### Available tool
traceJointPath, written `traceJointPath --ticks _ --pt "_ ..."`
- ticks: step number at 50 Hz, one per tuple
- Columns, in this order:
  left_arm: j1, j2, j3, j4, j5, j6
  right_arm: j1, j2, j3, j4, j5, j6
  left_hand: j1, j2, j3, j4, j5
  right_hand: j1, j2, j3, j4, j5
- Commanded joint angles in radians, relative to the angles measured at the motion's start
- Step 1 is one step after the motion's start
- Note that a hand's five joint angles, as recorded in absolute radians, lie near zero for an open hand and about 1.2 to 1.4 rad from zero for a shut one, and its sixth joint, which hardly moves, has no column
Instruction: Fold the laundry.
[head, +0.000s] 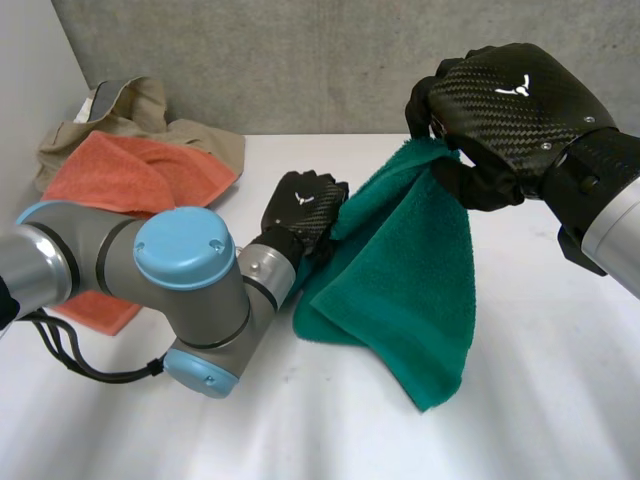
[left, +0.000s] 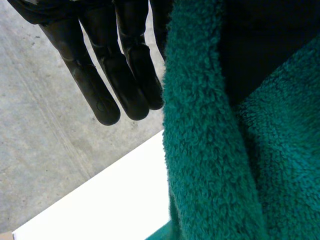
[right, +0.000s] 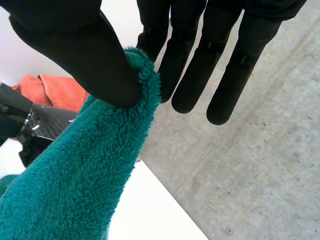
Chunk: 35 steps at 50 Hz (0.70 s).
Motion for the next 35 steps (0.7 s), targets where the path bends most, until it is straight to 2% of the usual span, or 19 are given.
traceJointPath --ticks 1,7,9,11,12,15,16,19,20,24,27,31,32,35 --pt "0.045 0.053 0.012 0.011 -0.075 -0.005 -0.037 0.133 -0.046 -0.006 0.028 -0.005 0.254 0.238 0.243 0.238 0.265 0.285 0.217 0.207 0.197 0.217" --pt "0.062 0.108 0.106 0.067 -0.113 0.003 -0.066 0.341 -0.273 -0.012 0.119 -0.031 0.254 0.238 0.243 0.238 0.265 0.285 0.217 0.207 0.197 0.217" --pt "0.064 0.113 0.141 0.097 -0.128 0.003 -0.057 0.410 -0.391 -0.056 0.187 -0.032 0.254 0.238 0.243 0.238 0.265 0.285 0.217 0.207 0.197 0.217" --pt "0.059 0.116 0.157 0.116 -0.155 0.004 -0.049 0.436 -0.443 -0.117 0.227 -0.032 0.254 0.238 0.243 0.238 0.265 0.285 0.217 0.207 0.197 0.217" --pt "0.055 0.123 0.161 0.129 -0.191 0.009 -0.040 0.456 -0.477 -0.203 0.256 -0.032 0.254 0.238 0.243 0.238 0.265 0.285 0.217 0.207 0.197 0.217" --pt "0.036 0.142 0.151 0.143 -0.250 0.023 -0.023 0.464 -0.474 -0.369 0.278 -0.028 0.254 0.238 0.243 0.238 0.265 0.285 0.217 0.207 0.197 0.217" --pt "0.021 0.154 0.129 0.148 -0.274 0.030 -0.015 0.464 -0.451 -0.477 0.270 -0.031 0.254 0.238 0.243 0.238 0.265 0.285 0.217 0.207 0.197 0.217" --pt "-0.008 0.169 0.079 0.150 -0.277 0.035 -0.006 0.464 -0.399 -0.593 0.258 -0.031 0.254 0.238 0.243 0.238 0.265 0.285 0.217 0.207 0.197 0.217" --pt "-0.026 0.177 0.041 0.150 -0.274 0.035 -0.003 0.465 -0.356 -0.613 0.229 -0.031 0.254 0.238 0.243 0.238 0.265 0.285 0.217 0.207 0.197 0.217" --pt "-0.072 0.182 -0.058 0.148 -0.274 0.035 -0.001 0.470 -0.243 -0.596 0.140 -0.026 0.254 0.238 0.243 0.238 0.265 0.285 0.217 0.207 0.197 0.217" --pt "-0.089 0.174 -0.113 0.134 -0.280 0.035 0.000 0.483 -0.158 -0.561 0.108 -0.031 0.254 0.238 0.243 0.238 0.265 0.285 0.217 0.207 0.197 0.217" --pt "-0.103 0.172 -0.208 0.108 -0.285 0.037 -0.004 0.543 -0.094 -0.465 0.104 -0.041 0.254 0.238 0.243 0.238 0.265 0.285 0.217 0.207 0.197 0.217" --pt "-0.109 0.183 -0.249 0.072 -0.287 0.038 -0.008 0.552 -0.083 -0.442 0.104 -0.046 0.074 0.058 0.063 0.058 0.085 0.285 0.217 0.207 0.197 0.217" --pt "-0.115 0.202 -0.294 0.001 -0.288 0.038 -0.015 0.574 -0.046 -0.363 0.104 -0.096 -0.223 -0.239 -0.234 -0.239 -0.212 0.285 0.217 0.207 0.197 0.217"
